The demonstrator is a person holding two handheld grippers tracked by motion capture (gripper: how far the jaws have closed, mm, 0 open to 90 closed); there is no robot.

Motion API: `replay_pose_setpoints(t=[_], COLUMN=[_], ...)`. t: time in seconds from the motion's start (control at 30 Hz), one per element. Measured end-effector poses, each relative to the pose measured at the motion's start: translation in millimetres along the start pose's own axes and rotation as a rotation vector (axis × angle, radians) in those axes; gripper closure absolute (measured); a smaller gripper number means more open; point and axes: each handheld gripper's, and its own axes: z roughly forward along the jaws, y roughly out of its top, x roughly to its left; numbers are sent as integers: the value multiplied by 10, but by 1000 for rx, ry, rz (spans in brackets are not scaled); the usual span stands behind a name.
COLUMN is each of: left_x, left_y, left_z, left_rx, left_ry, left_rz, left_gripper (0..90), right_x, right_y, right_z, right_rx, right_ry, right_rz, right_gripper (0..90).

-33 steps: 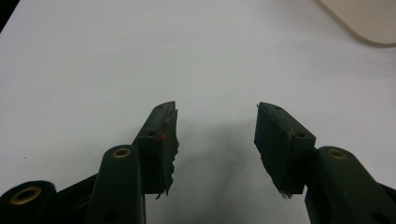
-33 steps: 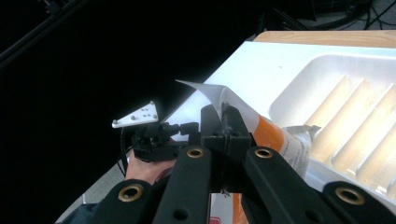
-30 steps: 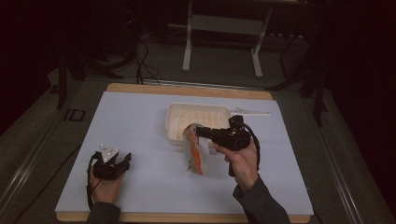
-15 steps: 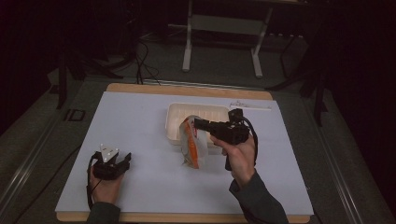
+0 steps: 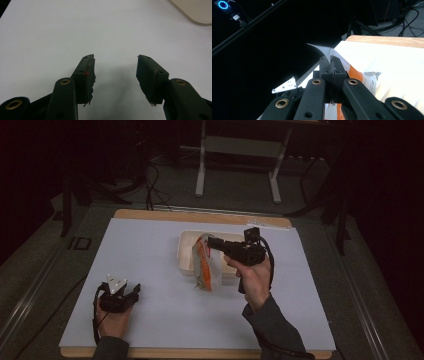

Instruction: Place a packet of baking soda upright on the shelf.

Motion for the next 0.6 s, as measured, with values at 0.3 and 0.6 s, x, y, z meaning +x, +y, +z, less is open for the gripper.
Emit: replay_pose_setpoints(t=[0.3, 0.6], left_x=[2, 2], left_y=[1, 1], left_z=[0, 0], left_rx=[0, -1], left_ry=[-4, -4], left_rz=[-4, -5], left_gripper=[484, 483], right_x=[-30, -43], right_y=[63, 137], right_z=[52, 130], right_rx=[-25, -44], right_ry=[3, -17], right_rz=[17, 16], right_gripper=[900, 900])
